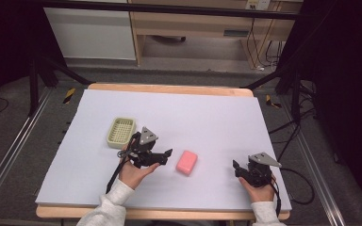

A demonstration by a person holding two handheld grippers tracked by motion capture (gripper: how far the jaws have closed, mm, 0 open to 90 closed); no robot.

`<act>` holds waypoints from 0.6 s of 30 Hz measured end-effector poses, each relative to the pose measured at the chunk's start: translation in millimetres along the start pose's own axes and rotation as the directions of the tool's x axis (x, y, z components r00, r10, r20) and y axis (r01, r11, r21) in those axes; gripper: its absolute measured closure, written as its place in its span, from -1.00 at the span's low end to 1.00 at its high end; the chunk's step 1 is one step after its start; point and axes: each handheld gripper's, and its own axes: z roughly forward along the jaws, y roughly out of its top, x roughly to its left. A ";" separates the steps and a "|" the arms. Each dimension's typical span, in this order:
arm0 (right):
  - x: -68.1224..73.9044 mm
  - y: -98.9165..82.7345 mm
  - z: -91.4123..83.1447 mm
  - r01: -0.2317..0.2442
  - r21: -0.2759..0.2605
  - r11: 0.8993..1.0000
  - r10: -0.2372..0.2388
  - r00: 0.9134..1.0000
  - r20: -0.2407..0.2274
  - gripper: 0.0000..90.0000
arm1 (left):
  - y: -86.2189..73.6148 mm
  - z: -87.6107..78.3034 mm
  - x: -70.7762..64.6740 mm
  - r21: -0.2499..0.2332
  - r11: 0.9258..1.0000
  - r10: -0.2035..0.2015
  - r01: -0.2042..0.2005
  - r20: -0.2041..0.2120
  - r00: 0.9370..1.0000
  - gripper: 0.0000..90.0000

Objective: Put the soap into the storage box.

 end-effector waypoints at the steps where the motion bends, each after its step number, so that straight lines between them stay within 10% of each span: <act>1: -0.1 -0.1 0.1 0.002 -0.001 1.000 -0.002 1.000 0.001 -0.23 | 0.5 1.2 -1.8 0.002 1.000 0.005 -0.005 0.002 1.000 -0.45; 18: -0.4 0.1 0.2 0.002 0.001 1.000 -0.002 1.000 -0.001 -0.22 | 1.0 16.8 -16.5 0.043 0.999 0.027 -0.028 0.023 0.999 -0.46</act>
